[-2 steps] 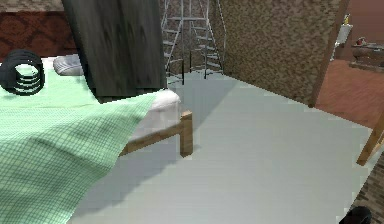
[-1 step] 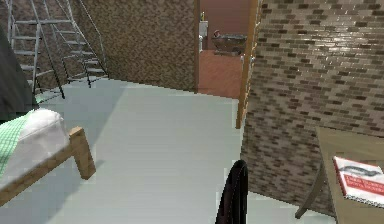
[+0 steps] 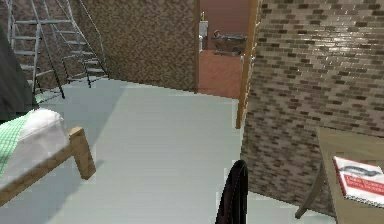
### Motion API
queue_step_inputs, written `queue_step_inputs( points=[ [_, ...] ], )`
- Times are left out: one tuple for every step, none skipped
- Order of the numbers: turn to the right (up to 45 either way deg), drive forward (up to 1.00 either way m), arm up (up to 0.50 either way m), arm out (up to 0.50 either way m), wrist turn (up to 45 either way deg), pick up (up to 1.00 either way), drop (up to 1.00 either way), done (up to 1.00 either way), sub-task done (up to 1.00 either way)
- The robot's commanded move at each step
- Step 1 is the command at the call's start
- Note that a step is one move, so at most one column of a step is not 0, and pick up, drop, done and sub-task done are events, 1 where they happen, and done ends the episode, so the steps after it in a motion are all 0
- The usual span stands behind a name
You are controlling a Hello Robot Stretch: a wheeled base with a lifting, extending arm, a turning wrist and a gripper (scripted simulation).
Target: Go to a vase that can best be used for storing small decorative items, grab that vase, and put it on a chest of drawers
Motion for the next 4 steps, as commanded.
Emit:
queue_step_inputs(
  points=[
    [0.0, 0.00, 0.38, 0.00, 0.0, 0.00, 0.00, 0.00, 0.00],
    [0.0, 0.00, 0.00, 0.50, 0.0, 0.00, 0.00, 0.00, 0.00],
    [0.0, 0.00, 0.00, 0.00, 45.0, 0.00, 0.00, 0.00, 0.00],
    [0.0, 0.00, 0.00, 0.00, 45.0, 0.00, 0.00, 0.00, 0.00]
  ],
)
